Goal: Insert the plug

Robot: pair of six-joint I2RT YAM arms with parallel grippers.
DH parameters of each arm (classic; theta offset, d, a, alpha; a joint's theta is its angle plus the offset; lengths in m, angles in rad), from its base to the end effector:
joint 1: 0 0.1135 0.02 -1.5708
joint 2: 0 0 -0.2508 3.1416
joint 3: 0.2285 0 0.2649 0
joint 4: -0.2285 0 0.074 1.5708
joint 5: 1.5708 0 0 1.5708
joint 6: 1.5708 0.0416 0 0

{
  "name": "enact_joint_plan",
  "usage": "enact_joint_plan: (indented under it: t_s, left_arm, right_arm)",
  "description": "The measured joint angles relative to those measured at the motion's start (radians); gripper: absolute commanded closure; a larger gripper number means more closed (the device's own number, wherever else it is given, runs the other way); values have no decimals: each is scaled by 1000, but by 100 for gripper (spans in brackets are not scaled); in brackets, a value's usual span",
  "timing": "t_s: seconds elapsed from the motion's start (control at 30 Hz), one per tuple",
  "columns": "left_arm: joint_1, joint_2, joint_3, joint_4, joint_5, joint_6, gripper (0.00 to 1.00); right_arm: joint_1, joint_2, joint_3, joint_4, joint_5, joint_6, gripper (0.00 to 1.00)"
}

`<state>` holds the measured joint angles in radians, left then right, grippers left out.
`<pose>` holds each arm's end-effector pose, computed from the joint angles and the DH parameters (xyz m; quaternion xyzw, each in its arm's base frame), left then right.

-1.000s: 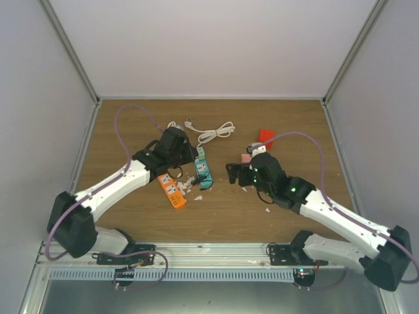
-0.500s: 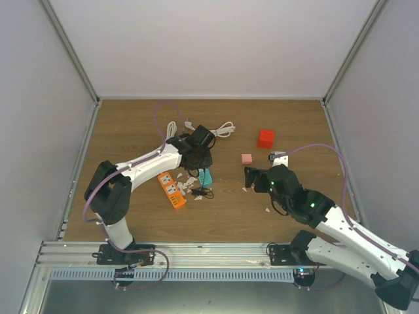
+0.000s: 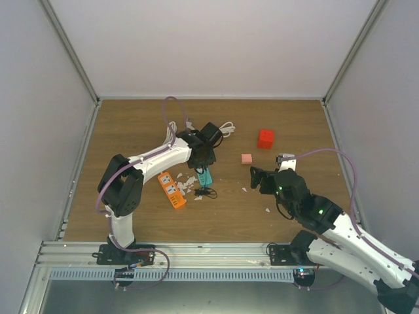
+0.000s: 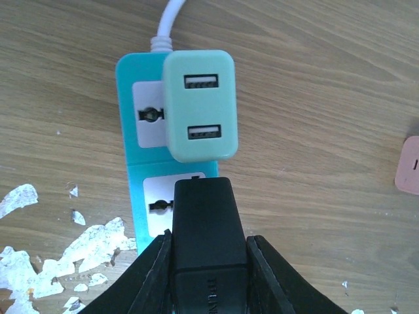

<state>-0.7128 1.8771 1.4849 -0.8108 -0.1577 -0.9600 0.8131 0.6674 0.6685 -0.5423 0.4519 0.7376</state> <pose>0.3056 -0.2556 0.2021 -0.1351 0.9708 -0.0834 0.1796 0.1345 0.1157 0.2716 0.0782 0.8518 0.1966 0.4792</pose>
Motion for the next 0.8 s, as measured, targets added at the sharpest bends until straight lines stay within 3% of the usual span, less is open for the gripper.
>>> enact_joint_plan:
  t_s: [0.8]
  left_arm:
    - [0,-4,3,-45,-24,-19,100]
  right_arm:
    - [0,0,-1,5,0,-8,1]
